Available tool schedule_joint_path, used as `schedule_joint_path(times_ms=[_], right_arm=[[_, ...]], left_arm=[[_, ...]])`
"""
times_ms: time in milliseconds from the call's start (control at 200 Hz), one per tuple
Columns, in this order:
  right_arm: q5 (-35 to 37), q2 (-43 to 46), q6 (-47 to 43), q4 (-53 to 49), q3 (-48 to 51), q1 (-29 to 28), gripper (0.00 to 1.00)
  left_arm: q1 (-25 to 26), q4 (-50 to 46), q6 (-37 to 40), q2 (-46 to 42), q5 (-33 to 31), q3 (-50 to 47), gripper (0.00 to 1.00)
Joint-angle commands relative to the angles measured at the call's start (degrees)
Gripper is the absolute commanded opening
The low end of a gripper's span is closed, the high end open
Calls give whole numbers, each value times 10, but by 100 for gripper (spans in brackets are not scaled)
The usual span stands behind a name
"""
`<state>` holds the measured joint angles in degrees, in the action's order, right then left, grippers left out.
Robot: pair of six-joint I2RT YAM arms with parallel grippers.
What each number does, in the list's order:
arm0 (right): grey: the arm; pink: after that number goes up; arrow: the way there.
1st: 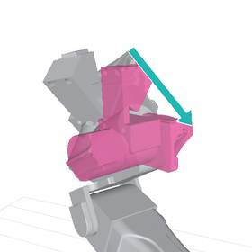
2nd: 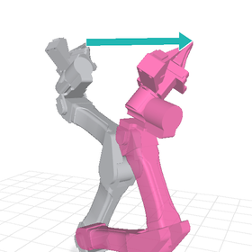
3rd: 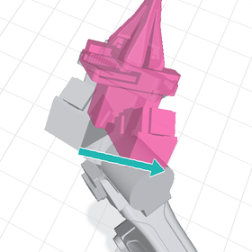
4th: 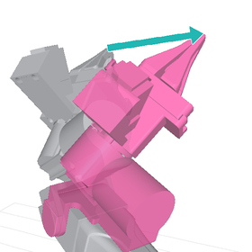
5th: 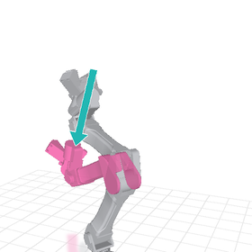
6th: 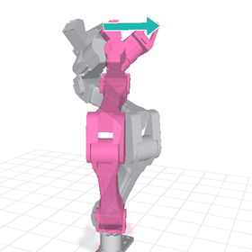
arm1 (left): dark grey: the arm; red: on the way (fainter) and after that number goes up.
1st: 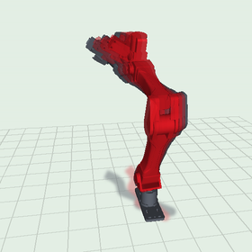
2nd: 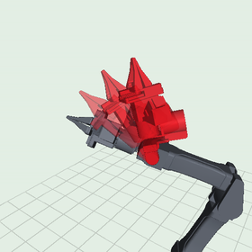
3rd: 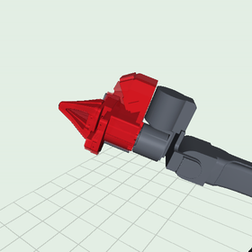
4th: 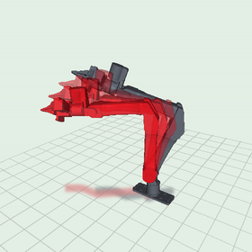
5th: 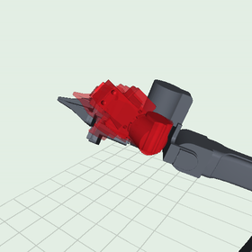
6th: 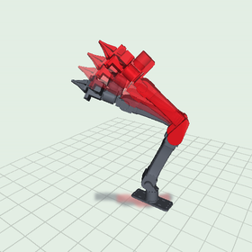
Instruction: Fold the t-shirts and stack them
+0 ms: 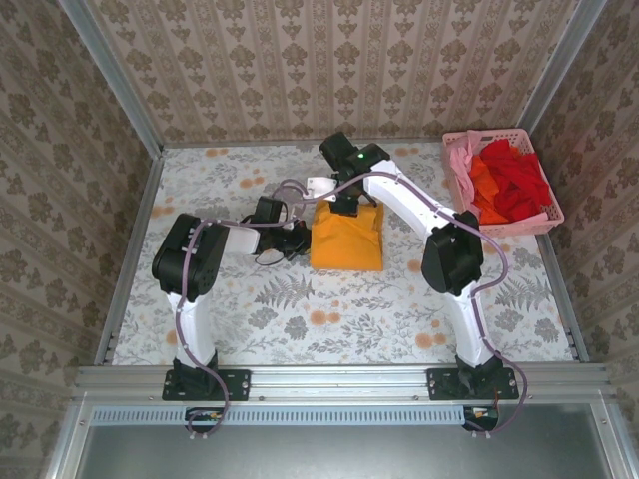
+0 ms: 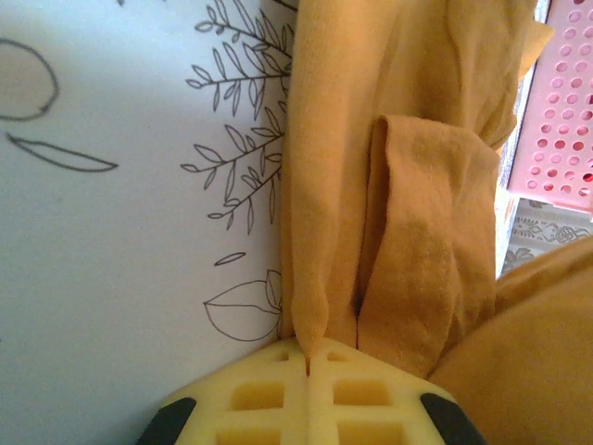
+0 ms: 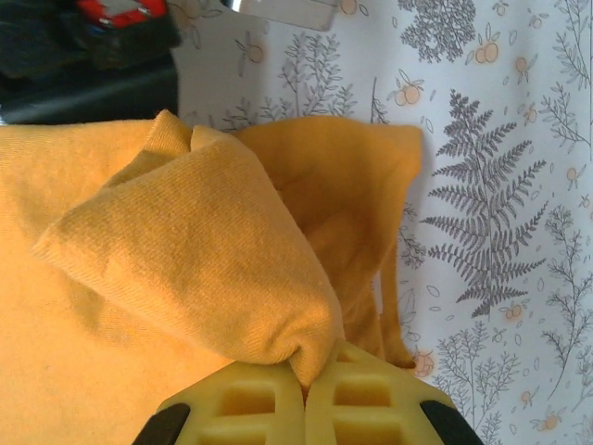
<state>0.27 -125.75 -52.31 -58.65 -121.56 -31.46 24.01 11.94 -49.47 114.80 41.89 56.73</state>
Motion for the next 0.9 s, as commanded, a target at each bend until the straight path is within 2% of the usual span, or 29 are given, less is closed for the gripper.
schedule_joint_path(times_ms=[0,515,785,895], right_arm=[[34,-23,9,16,-29,9,0],[80,-72,3,173,3,13,0],[-56,-39,-42,196,75,7,1],[-70,-34,-34,226,92,3,1]], left_arm=[[-10,-115,29,53,-73,-31,0],[-15,-102,33,61,-56,-30,0],[-20,-101,33,64,-55,-30,0],[-21,-99,33,65,-55,-31,0]])
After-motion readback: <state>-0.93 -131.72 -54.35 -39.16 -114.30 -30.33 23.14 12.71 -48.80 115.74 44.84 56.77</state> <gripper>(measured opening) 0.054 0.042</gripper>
